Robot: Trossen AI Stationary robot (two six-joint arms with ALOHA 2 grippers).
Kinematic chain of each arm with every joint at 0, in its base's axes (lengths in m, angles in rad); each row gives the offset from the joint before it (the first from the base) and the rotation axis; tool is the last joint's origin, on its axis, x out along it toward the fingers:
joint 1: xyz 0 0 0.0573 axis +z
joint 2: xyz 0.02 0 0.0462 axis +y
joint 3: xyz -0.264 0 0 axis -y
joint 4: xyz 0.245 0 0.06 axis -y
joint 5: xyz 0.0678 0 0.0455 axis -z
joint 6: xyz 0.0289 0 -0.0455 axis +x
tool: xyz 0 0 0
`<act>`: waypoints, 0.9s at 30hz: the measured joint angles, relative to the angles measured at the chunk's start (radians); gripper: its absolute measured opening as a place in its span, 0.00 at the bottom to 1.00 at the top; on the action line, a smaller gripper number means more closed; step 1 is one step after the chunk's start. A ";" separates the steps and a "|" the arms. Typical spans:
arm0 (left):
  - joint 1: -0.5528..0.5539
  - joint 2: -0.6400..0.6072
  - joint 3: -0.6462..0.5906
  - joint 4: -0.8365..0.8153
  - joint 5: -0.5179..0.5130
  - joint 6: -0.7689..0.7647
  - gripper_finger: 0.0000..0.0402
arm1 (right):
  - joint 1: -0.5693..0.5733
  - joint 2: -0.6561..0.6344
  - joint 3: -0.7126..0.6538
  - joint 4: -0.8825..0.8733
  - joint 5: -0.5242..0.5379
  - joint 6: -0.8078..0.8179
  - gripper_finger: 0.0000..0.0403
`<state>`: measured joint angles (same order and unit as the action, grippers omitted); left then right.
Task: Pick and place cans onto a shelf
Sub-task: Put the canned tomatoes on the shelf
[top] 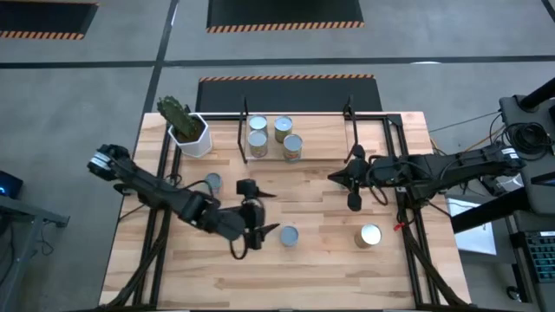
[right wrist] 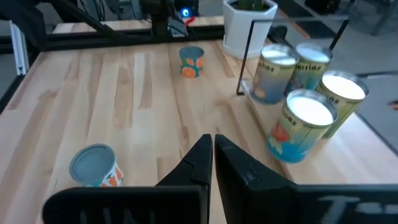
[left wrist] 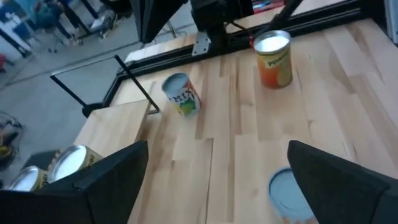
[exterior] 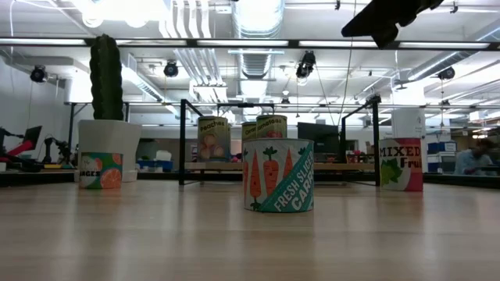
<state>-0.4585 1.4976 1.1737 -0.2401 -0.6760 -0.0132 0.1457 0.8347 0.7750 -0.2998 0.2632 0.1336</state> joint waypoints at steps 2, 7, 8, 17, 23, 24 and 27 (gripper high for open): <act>-0.014 -0.036 -0.069 0.058 -0.007 0.023 0.88 | -0.001 0.023 0.000 0.005 0.000 0.033 0.02; -0.019 -0.160 -0.213 0.207 -0.026 0.095 0.75 | -0.017 0.078 0.008 0.024 0.001 0.097 0.02; -0.019 -0.183 -0.239 0.239 -0.027 0.113 0.72 | -0.028 0.088 0.017 0.024 0.002 0.111 0.02; -0.016 -0.374 -0.466 0.486 -0.078 0.240 0.37 | -0.196 0.220 0.137 -0.100 0.000 0.137 0.02; -0.016 -0.446 -0.524 0.533 -0.187 0.254 0.19 | -0.328 0.345 0.237 -0.232 -0.019 0.124 0.02; -0.016 -0.451 -0.529 0.533 -0.181 0.248 0.17 | -0.345 0.367 0.250 -0.246 -0.032 0.114 0.02; -0.016 -0.458 -0.539 0.532 -0.178 0.243 0.11 | -0.380 0.433 0.287 -0.278 -0.062 0.084 0.02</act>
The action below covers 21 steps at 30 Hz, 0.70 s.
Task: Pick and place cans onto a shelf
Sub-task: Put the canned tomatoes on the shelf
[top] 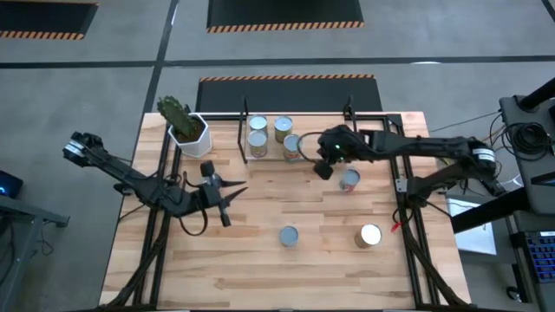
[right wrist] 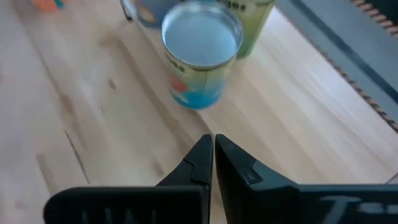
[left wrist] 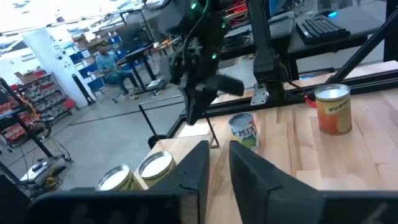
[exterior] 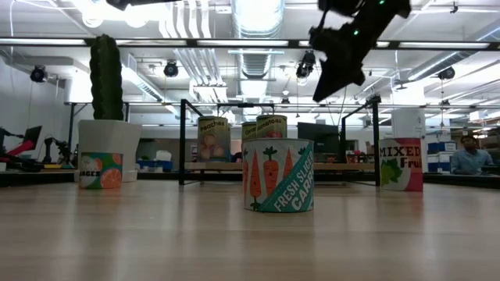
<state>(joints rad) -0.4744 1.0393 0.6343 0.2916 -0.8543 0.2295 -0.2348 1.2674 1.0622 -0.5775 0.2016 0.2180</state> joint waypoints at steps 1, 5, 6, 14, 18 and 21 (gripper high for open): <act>0.000 -0.001 -0.002 0.000 0.000 -0.001 0.09 | -0.007 0.020 0.013 -0.019 0.000 -0.003 0.02; 0.000 -0.001 0.002 -0.013 0.000 -0.005 0.06 | -0.024 0.090 0.060 -0.044 0.000 -0.008 0.02; 0.000 0.000 0.007 -0.022 0.000 -0.009 0.05 | -0.027 0.106 0.070 -0.046 0.000 -0.011 0.02; 0.000 -0.001 0.012 -0.029 0.000 -0.005 0.03 | -0.033 0.206 0.132 -0.044 0.015 -0.036 0.02; 0.000 -0.001 0.012 -0.029 0.000 -0.003 0.03 | -0.050 0.252 0.143 -0.027 0.031 -0.052 0.02; 0.000 -0.001 0.012 -0.029 0.000 0.003 0.03 | -0.063 0.282 0.143 0.010 0.033 -0.068 0.02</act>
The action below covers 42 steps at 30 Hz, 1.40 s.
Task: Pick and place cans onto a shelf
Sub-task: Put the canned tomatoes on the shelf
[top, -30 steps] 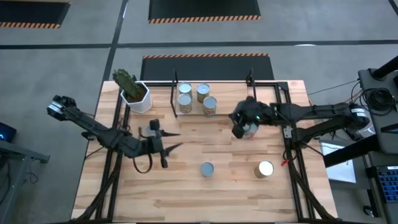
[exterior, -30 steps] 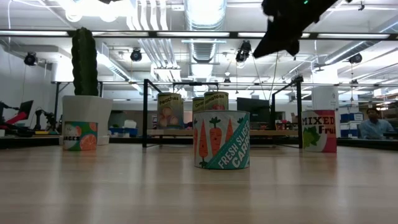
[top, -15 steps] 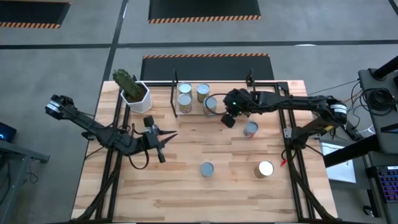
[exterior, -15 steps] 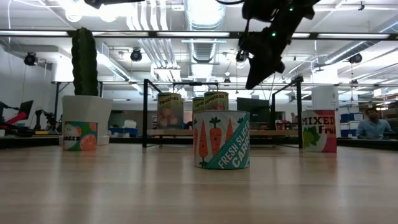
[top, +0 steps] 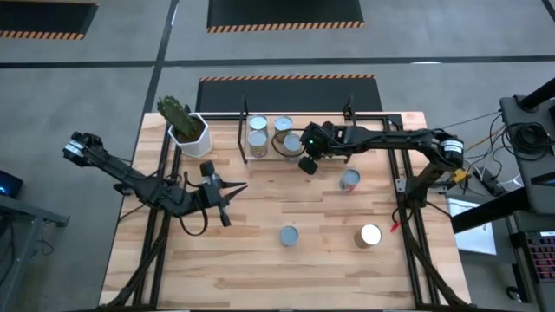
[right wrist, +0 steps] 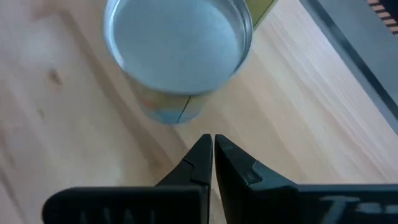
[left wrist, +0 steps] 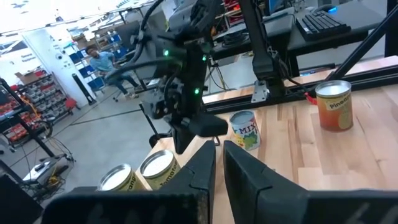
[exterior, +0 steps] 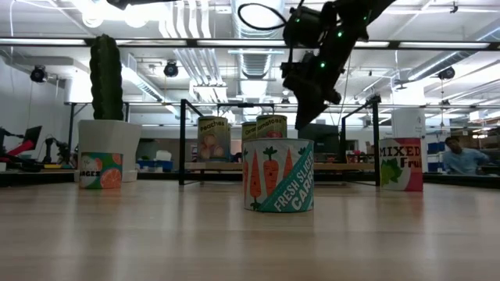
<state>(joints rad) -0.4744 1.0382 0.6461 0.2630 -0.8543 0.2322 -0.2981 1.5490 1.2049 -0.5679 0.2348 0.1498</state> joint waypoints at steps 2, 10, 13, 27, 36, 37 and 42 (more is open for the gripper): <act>0.000 0.000 0.003 0.000 0.000 0.006 0.03 | -0.004 0.017 0.000 0.028 0.001 -0.006 0.02; 0.000 0.000 0.008 0.001 0.000 0.006 0.03 | -0.001 0.031 0.030 0.086 0.000 -0.049 0.02; 0.000 0.000 0.008 0.001 0.000 0.006 0.03 | -0.001 0.029 0.035 0.084 0.000 -0.057 0.02; 0.000 0.001 0.007 0.001 0.000 0.006 0.03 | -0.001 0.053 0.027 0.163 -0.008 -0.050 0.02; 0.000 0.001 0.007 0.001 0.000 0.006 0.03 | 0.001 0.050 0.026 0.189 -0.033 -0.046 0.02; 0.000 0.001 0.007 0.001 0.000 0.006 0.03 | 0.001 0.053 0.026 0.209 -0.033 -0.051 0.02; 0.000 0.001 0.006 0.001 0.000 0.005 0.03 | 0.001 0.051 0.029 0.191 -0.033 -0.056 0.02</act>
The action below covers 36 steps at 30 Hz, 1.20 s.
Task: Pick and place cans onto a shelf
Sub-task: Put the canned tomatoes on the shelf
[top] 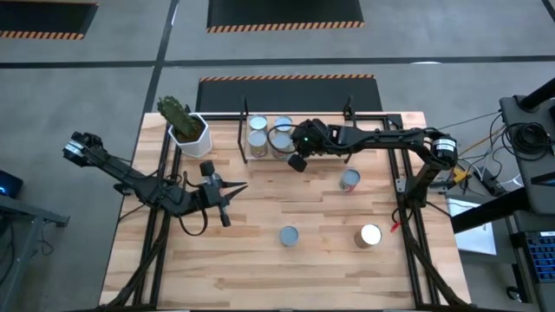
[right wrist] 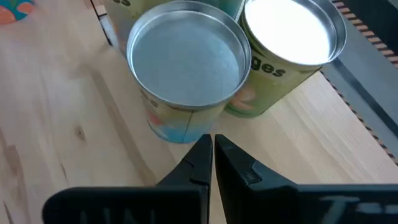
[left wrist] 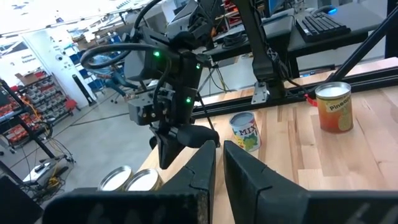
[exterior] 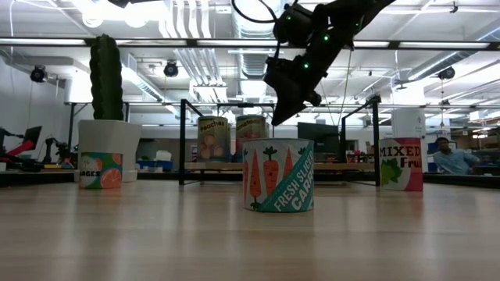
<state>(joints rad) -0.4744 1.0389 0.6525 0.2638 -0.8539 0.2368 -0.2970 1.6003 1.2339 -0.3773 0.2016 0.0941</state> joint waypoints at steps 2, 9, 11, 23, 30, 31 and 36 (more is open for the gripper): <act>0.000 0.000 0.000 0.000 0.000 -0.002 0.03 | 0.001 -0.013 0.000 -0.024 0.000 0.002 0.02; 0.000 0.000 0.000 -0.003 0.000 -0.009 0.03 | 0.006 -0.072 0.001 -0.093 0.008 0.037 0.02; 0.000 0.000 0.000 -0.003 0.000 -0.010 0.03 | 0.016 -0.087 0.000 -0.076 0.012 0.036 0.02; 0.000 0.000 0.000 -0.003 0.000 -0.010 0.03 | 0.068 -0.035 -0.006 0.293 -0.052 -0.098 0.02; 0.000 0.000 0.000 -0.003 0.000 -0.010 0.03 | 0.061 0.043 -0.006 0.364 -0.044 -0.170 0.02; 0.000 0.000 0.000 -0.003 0.000 -0.010 0.03 | 0.059 0.049 -0.006 0.361 -0.044 -0.171 0.02; 0.000 0.000 0.000 -0.003 0.000 -0.010 0.03 | 0.042 0.072 -0.006 0.368 -0.033 -0.176 0.02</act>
<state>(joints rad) -0.4744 1.0389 0.6521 0.2607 -0.8539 0.2268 -0.2548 1.6720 1.2274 -0.0095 0.1688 -0.0815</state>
